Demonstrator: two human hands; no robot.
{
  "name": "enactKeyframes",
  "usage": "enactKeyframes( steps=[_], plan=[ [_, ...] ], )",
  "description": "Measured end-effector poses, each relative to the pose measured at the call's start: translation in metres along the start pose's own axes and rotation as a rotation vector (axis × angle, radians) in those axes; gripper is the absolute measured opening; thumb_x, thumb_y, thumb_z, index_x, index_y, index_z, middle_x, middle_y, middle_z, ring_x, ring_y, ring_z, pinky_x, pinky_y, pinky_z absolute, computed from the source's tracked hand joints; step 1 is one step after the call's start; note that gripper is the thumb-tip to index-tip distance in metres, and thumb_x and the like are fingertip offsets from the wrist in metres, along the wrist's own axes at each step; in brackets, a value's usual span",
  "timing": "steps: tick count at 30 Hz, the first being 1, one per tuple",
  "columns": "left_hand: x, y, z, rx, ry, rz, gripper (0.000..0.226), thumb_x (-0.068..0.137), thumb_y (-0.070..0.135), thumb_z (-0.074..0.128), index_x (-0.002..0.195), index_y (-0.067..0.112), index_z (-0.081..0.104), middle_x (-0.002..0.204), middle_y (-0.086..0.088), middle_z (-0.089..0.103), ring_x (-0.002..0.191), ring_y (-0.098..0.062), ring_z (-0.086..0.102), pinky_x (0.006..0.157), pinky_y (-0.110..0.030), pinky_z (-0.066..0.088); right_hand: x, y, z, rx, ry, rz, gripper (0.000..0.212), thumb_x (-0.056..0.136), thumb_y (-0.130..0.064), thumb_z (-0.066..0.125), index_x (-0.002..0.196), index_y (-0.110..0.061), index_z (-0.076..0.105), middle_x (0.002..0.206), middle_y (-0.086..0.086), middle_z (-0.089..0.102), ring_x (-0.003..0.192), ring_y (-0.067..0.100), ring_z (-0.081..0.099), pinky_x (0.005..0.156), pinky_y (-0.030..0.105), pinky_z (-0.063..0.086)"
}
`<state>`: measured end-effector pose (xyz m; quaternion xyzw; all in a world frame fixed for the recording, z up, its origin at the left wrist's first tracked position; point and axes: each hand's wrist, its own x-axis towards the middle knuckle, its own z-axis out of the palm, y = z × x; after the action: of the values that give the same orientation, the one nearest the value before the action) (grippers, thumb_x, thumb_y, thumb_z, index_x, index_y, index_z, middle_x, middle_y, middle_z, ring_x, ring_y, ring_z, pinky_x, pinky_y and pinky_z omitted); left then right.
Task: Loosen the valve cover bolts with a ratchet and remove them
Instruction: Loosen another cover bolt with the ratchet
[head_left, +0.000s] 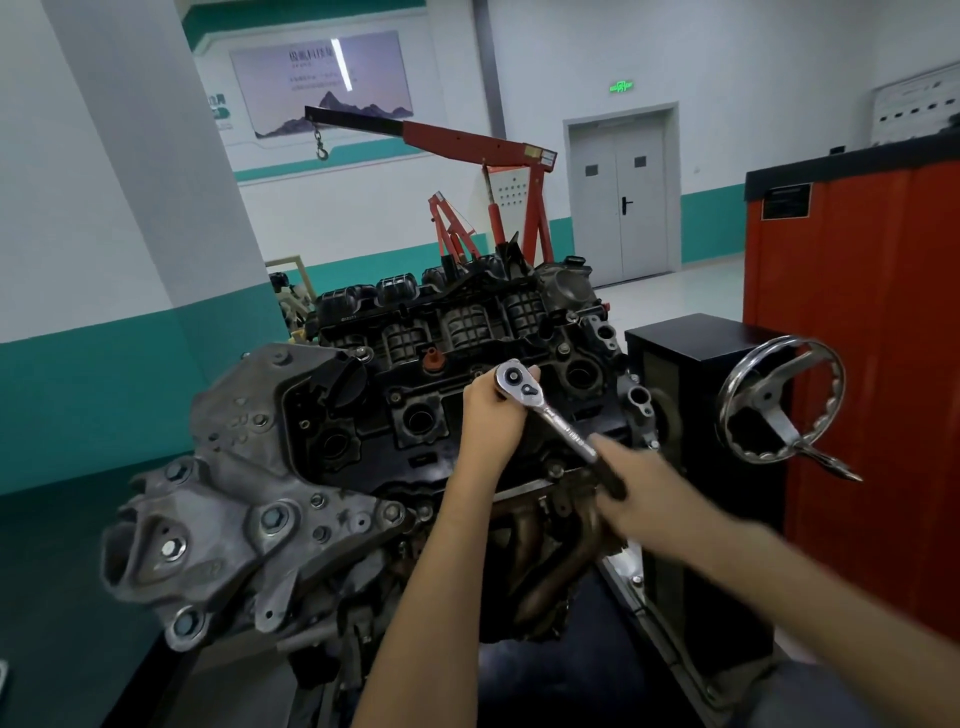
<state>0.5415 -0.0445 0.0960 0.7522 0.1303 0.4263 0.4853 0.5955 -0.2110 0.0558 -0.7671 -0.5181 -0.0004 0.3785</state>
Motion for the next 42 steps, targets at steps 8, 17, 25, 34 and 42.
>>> enactKeyframes(
  steps=[8,17,25,34,42],
  plan=[
    [0.001,-0.005,-0.004,-0.039,0.055,-0.036,0.027,0.094,0.009,0.053,0.074,0.022,0.065,0.074,0.002,0.055,0.07,-0.008,0.045,0.061,-0.02,0.035,0.049,0.009,-0.057,-0.706,0.111,-0.163,0.026,0.091,-0.022,0.058,0.115,-0.023,0.049,0.078,-0.002,0.053,0.071,0.022,0.054,0.059,0.026,0.033],
    [-0.001,0.0,0.007,-0.058,0.071,0.01,0.057,0.095,0.012,0.062,0.051,0.032,0.032,0.042,0.015,0.033,0.046,-0.002,0.028,0.051,-0.015,0.026,-0.007,-0.04,0.095,0.397,0.315,0.146,0.025,0.082,0.002,0.056,0.096,-0.017,0.047,0.062,0.001,0.048,0.049,0.008,0.049,0.045,0.017,0.04],
    [0.003,0.003,-0.002,0.086,-0.063,0.018,0.041,0.093,0.007,0.057,0.056,0.026,0.058,0.052,0.015,0.049,0.055,0.0,0.04,0.058,-0.019,0.035,0.01,0.01,-0.025,-0.182,0.018,0.014,0.029,0.086,-0.006,0.06,0.107,-0.024,0.056,0.081,0.01,0.06,0.066,0.023,0.057,0.06,0.033,0.049],
    [-0.005,-0.005,0.0,-0.09,0.062,-0.042,0.03,0.097,0.013,0.059,0.068,0.006,0.057,0.057,0.017,0.048,0.062,-0.001,0.045,0.064,-0.015,0.039,0.006,-0.003,-0.005,-0.334,0.19,0.044,0.023,0.087,-0.017,0.06,0.095,-0.024,0.04,0.071,0.001,0.056,0.064,0.027,0.059,0.052,0.027,0.038],
    [-0.001,0.0,0.006,-0.073,0.119,-0.066,0.05,0.094,0.019,0.064,0.06,0.02,0.028,0.054,0.009,0.026,0.046,-0.003,0.025,0.05,-0.015,0.028,-0.006,-0.046,0.084,0.288,0.252,0.153,0.028,0.084,-0.004,0.056,0.11,-0.012,0.048,0.065,-0.004,0.045,0.053,0.005,0.044,0.048,0.012,0.034]
  ],
)
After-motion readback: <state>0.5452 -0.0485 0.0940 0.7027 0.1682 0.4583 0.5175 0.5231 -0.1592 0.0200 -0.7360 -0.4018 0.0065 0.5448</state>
